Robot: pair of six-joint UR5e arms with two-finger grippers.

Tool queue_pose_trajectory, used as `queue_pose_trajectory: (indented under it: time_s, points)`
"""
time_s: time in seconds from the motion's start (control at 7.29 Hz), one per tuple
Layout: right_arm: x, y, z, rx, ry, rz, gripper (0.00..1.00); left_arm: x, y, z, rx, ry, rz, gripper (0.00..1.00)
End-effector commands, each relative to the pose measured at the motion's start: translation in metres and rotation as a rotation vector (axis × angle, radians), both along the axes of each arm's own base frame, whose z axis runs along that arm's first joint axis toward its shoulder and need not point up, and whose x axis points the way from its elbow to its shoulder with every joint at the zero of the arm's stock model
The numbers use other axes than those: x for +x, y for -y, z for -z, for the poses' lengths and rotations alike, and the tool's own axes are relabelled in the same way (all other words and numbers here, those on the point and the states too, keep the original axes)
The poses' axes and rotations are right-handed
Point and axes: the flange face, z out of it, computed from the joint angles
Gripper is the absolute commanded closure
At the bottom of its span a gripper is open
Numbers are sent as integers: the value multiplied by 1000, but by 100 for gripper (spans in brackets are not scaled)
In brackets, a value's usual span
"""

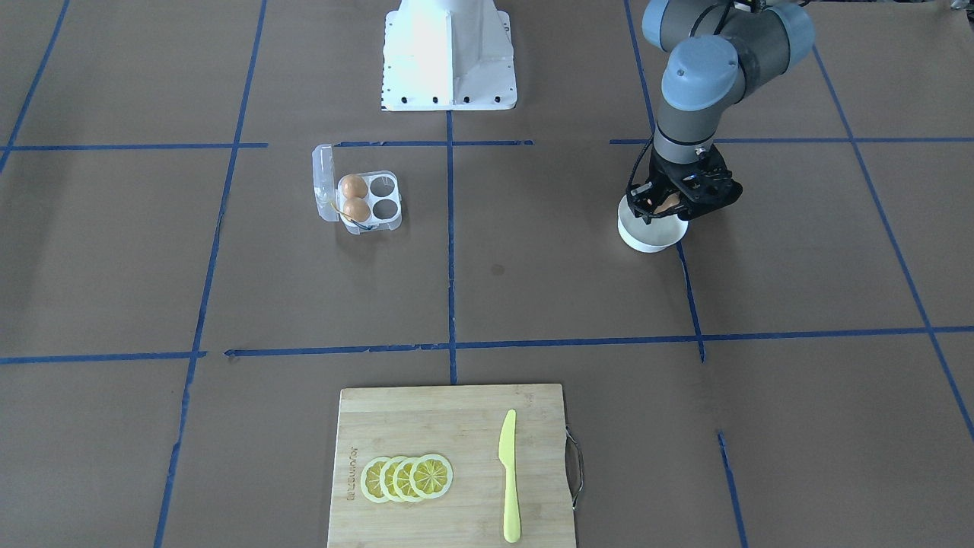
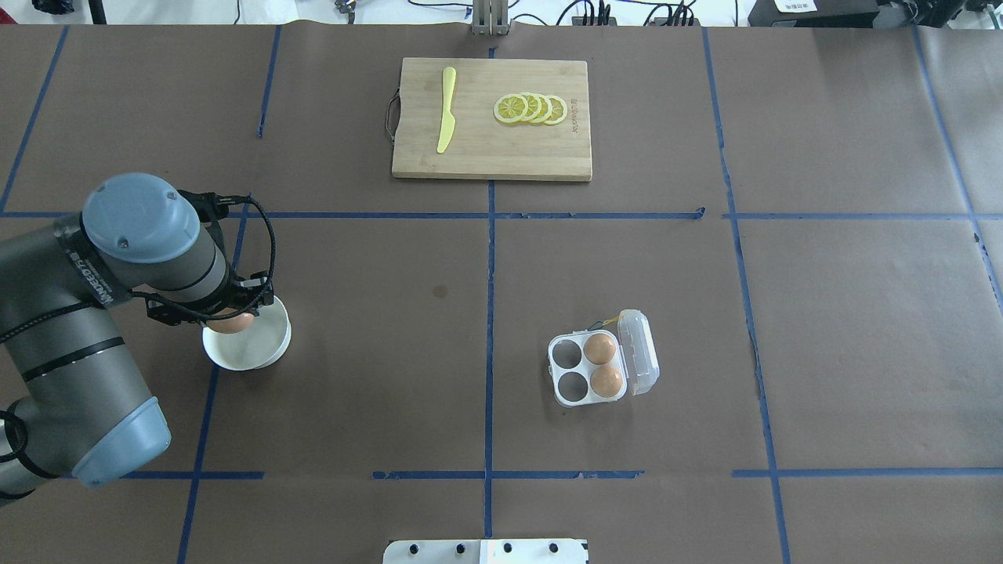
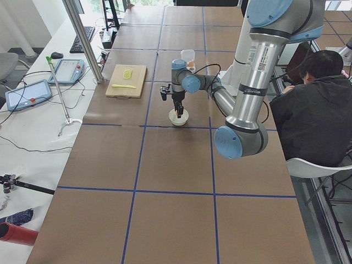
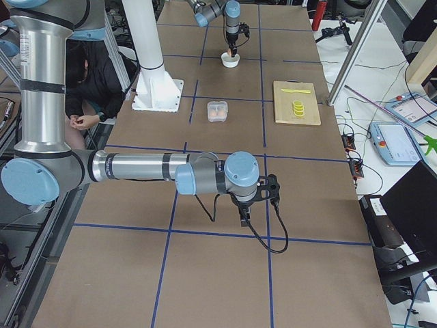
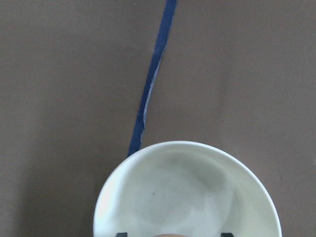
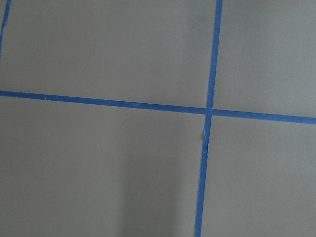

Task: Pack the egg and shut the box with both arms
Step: 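Lift the egg out of the bowl with the left gripper toward the carton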

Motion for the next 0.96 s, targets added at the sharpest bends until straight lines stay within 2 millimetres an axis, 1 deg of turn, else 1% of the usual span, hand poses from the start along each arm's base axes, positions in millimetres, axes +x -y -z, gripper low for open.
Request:
queue_pose_trajectory:
  time_s: [0.0,0.27,0.41,0.55,0.69,0.82]
  points:
    - [0,0,5,7,4,1,0,-16,17,49,52,-72,45,100]
    - [0,1,7,14,8,2,0,-13,16,103,102,-200,74,100]
    - [-1,0,6,13,8,2,0,-9,14,126,111,-347,144,100]
    - [-1,0,6,15,8,2,0,-3,12,141,85,-514,201,100]
    - [-1,0,6,15,8,2,0,18,8,152,70,-647,207,100]
    - [-1,0,6,15,8,2,0,73,-11,165,13,-744,170,100]
